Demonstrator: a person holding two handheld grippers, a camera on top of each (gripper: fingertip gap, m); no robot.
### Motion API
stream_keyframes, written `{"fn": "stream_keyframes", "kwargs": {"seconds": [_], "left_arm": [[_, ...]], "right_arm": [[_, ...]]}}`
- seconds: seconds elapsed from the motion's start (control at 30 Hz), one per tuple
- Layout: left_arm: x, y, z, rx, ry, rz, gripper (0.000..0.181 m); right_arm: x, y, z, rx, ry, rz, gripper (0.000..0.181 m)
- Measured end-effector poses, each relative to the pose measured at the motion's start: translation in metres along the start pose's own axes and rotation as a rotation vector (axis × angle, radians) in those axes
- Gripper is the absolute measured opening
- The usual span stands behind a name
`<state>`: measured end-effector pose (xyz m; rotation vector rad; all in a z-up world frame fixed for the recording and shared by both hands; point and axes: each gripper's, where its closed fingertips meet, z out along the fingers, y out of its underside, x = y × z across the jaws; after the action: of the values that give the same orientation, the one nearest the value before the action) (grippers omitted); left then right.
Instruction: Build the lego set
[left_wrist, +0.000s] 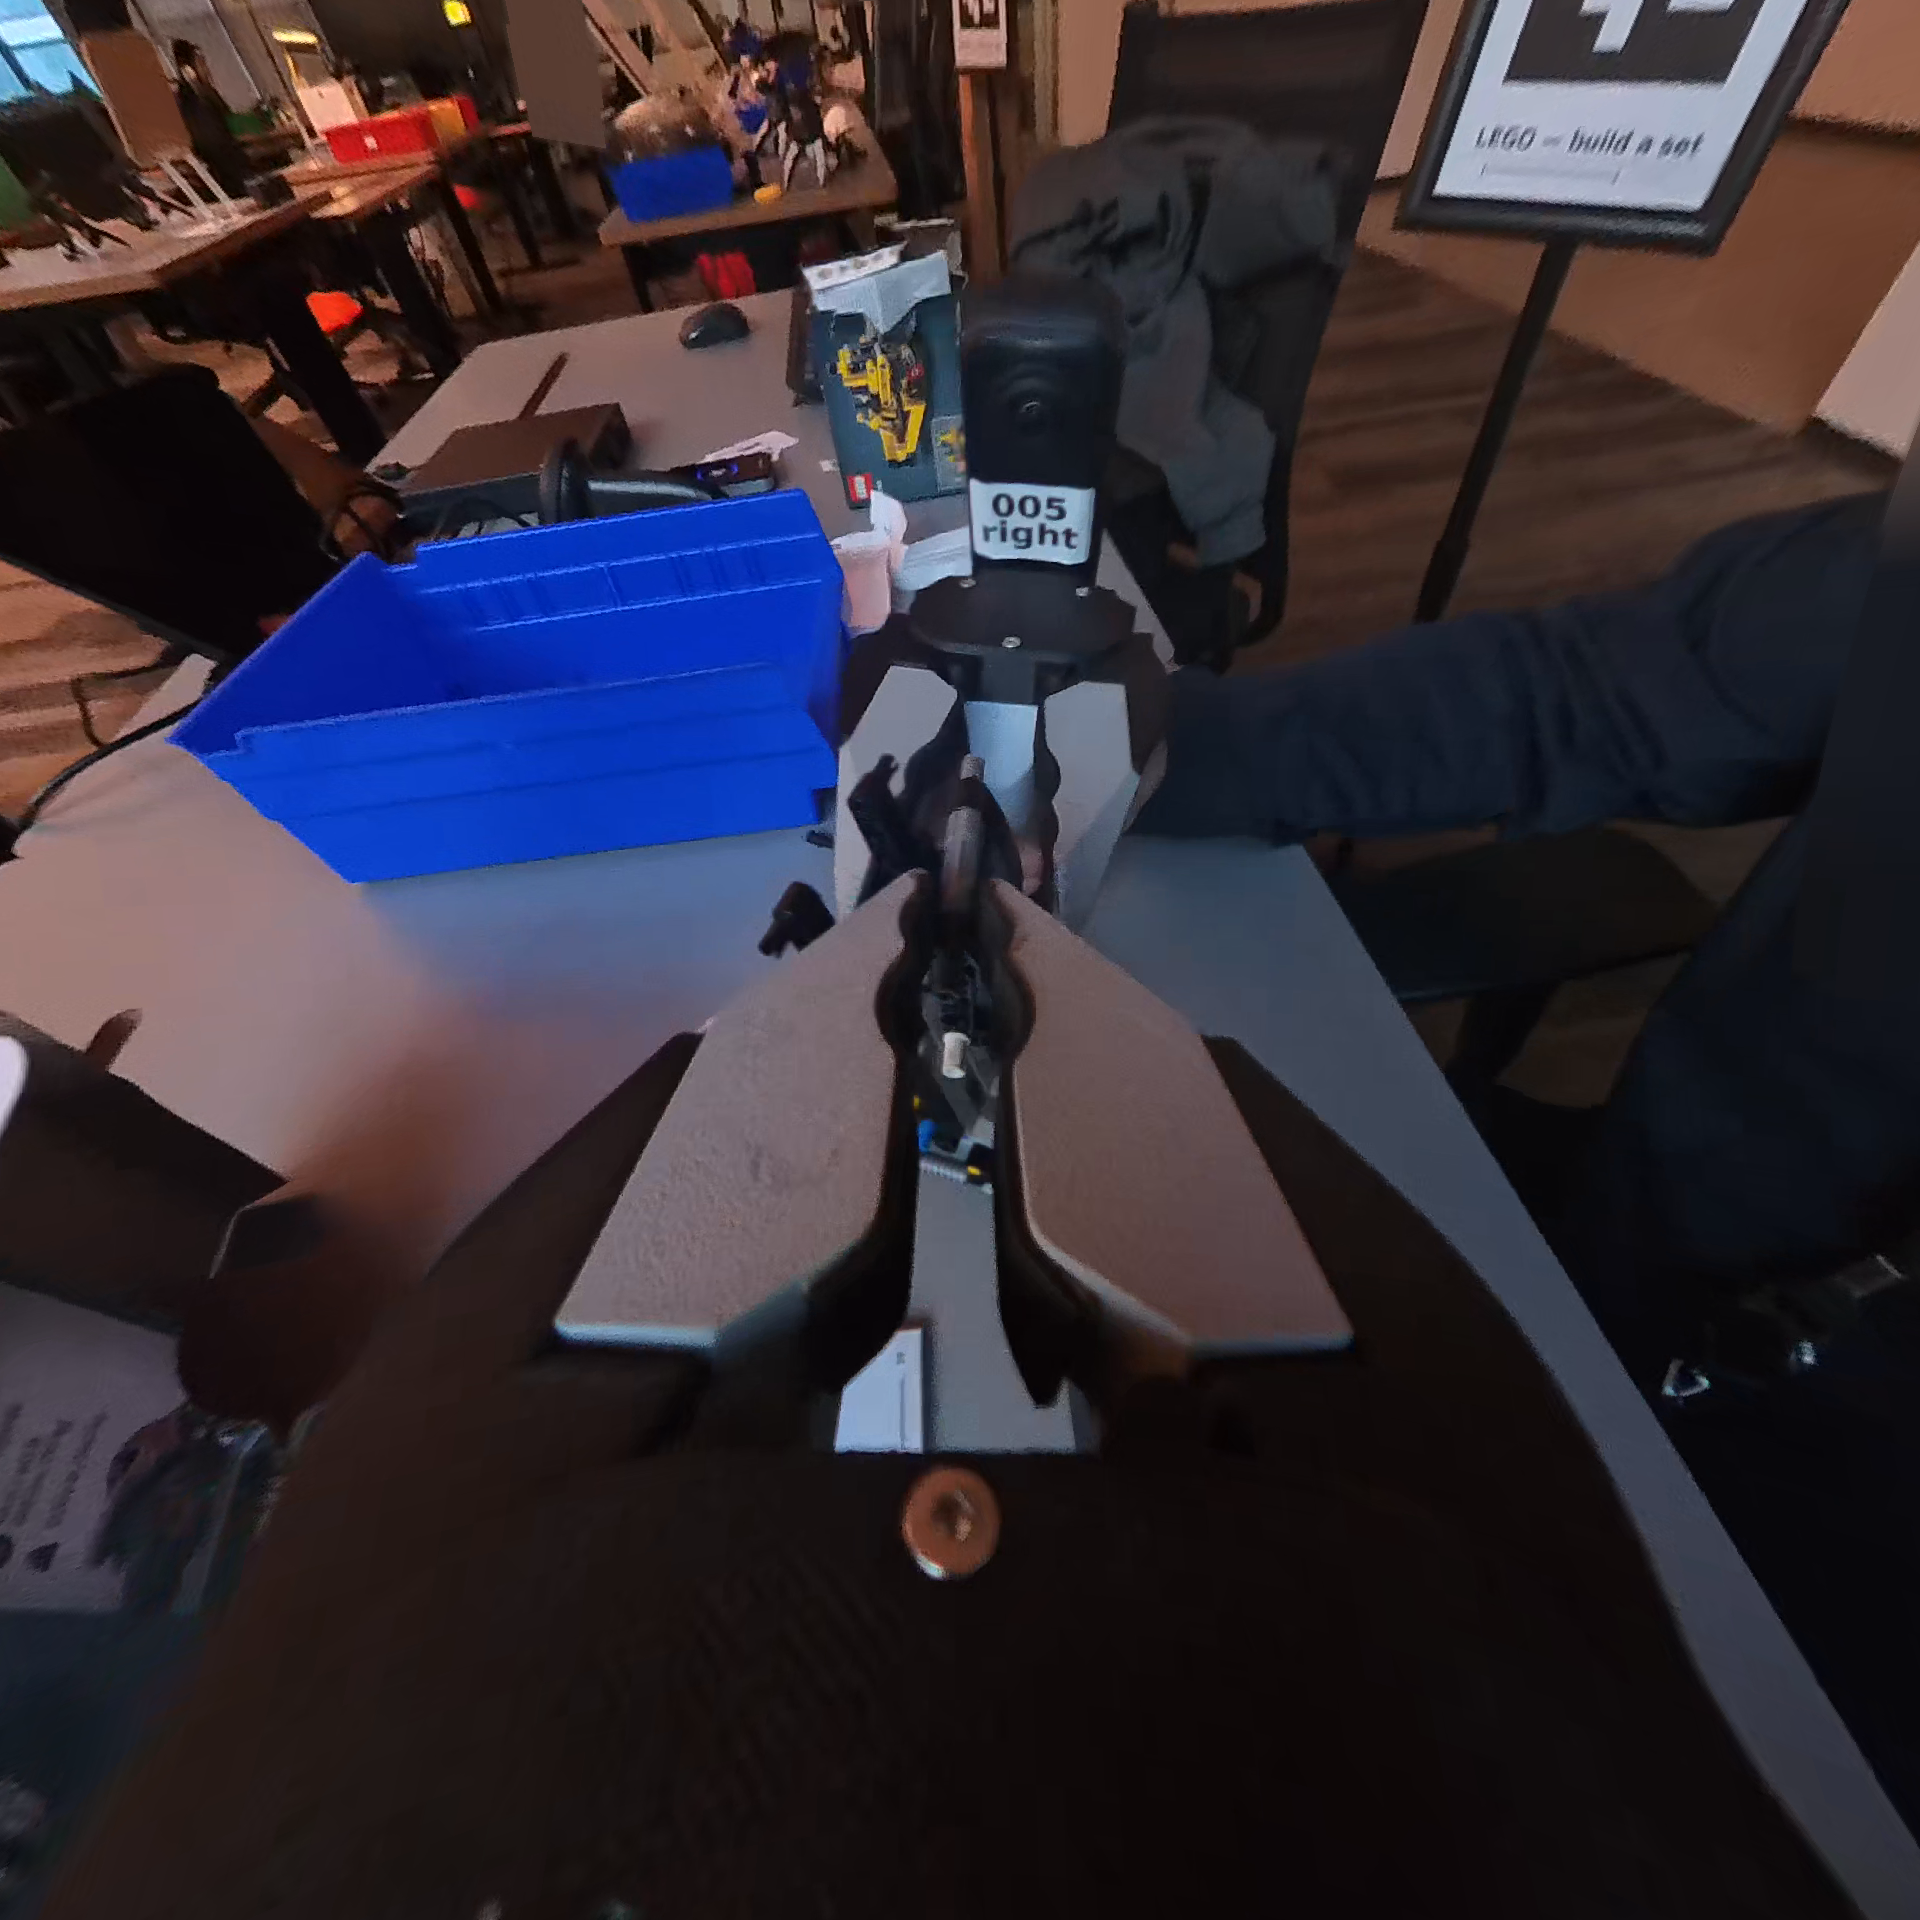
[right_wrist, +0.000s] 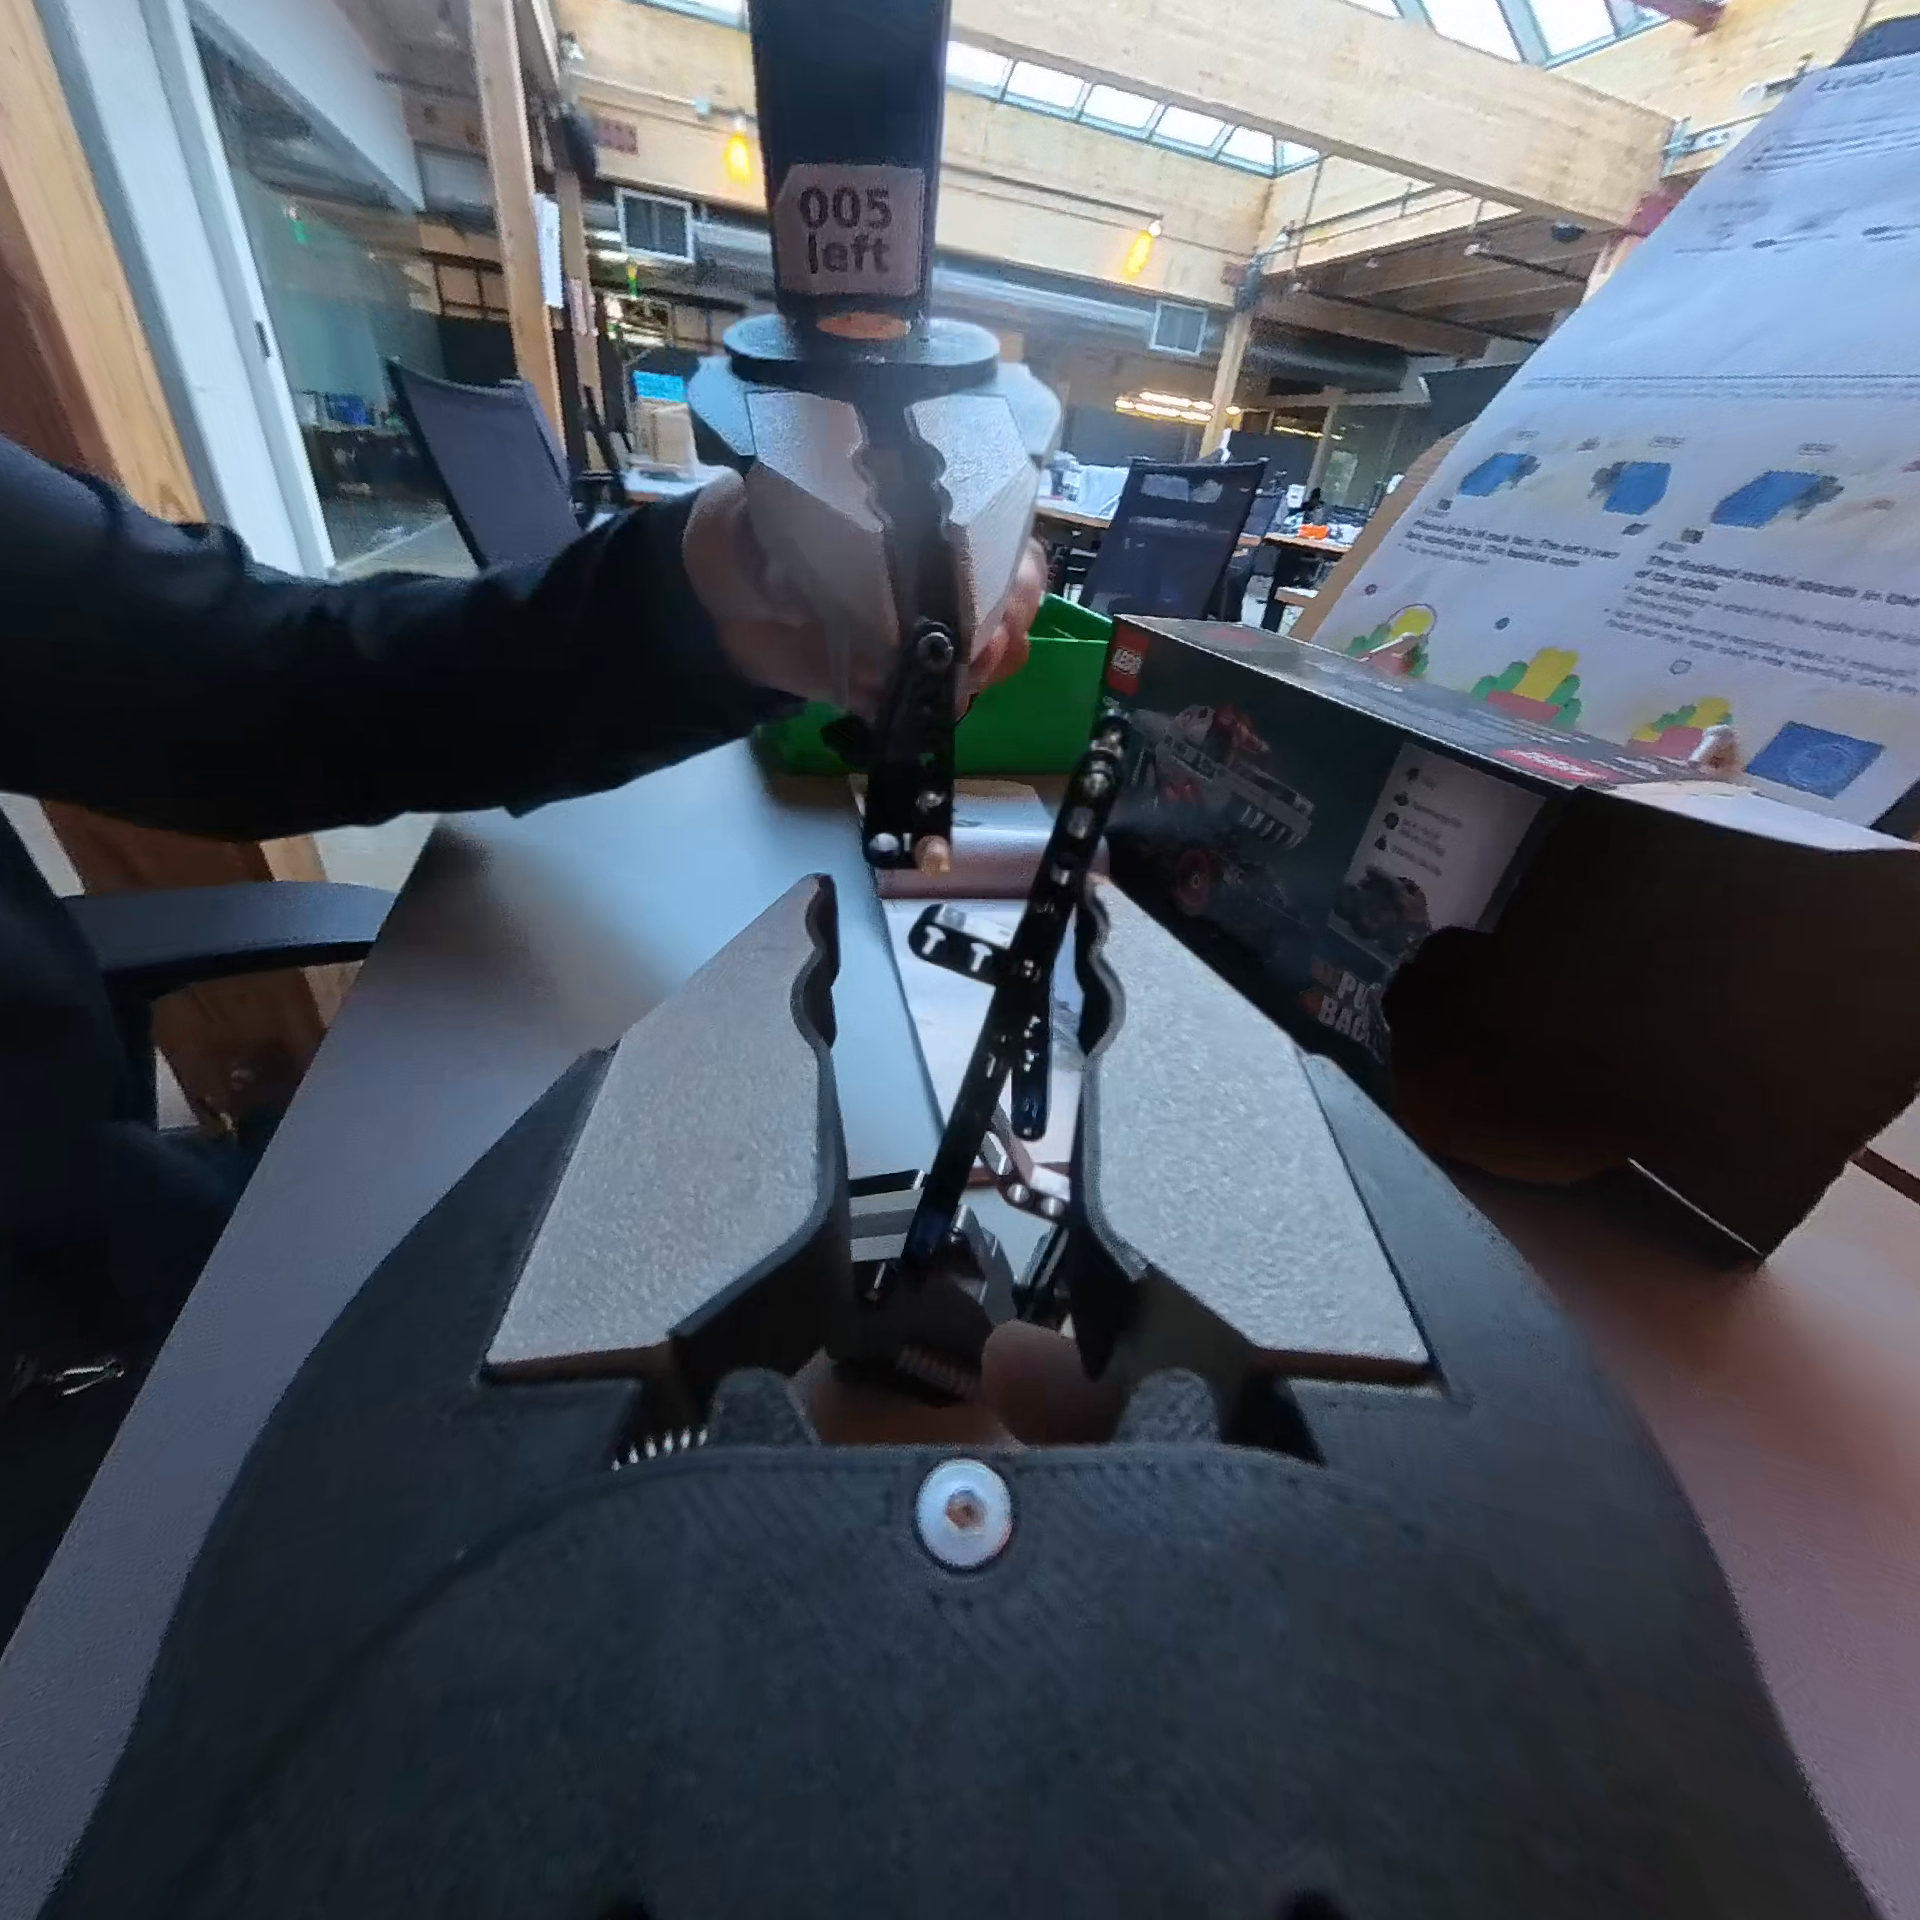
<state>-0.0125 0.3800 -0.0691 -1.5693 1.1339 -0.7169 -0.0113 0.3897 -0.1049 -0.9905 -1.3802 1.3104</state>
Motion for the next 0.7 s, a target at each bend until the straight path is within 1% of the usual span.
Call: {"fn": "stream_keyframes", "kwargs": {"seconds": [0.1,0.17,0.27,0.37,0.43,0.5,0.6,0.67,0.7], "left_arm": [[-0.002,-0.004,-0.002,0.054,0.041,-0.06,0.004],[-0.002,-0.006,-0.005,0.076,0.056,-0.078,0.004],[-0.002,-0.002,-0.009,0.064,0.044,-0.08,0.004],[0.002,0.004,-0.012,0.036,0.046,-0.086,0.004],[0.003,0.008,-0.015,0.021,0.041,-0.086,0.004],[0.005,0.01,-0.019,0.017,0.036,-0.095,0.004],[0.01,0.012,-0.028,0.02,0.03,-0.125,0.004],[0.015,0.014,-0.036,0.021,0.018,-0.143,0.004],[0.018,0.016,-0.041,0.025,0.014,-0.15,0.004]], "right_arm": [[0.004,0.003,0.001,-0.01,0.019,0.022,0.049],[0.01,0.011,0.001,-0.055,0.043,0.045,0.034],[0.02,0.026,-0.002,-0.127,0.1,0.108,0.022],[0.022,0.039,-0.005,-0.185,0.123,0.174,0.028],[0.021,0.042,-0.007,-0.197,0.131,0.201,0.028],[0.016,0.039,-0.009,-0.175,0.1,0.231,0.014],[0.01,0.035,-0.007,-0.168,0.021,0.32,0.011],[0.006,0.032,-0.005,-0.202,-0.043,0.399,0.011],[0.001,0.032,-0.002,-0.244,-0.103,0.484,0.011]]}}
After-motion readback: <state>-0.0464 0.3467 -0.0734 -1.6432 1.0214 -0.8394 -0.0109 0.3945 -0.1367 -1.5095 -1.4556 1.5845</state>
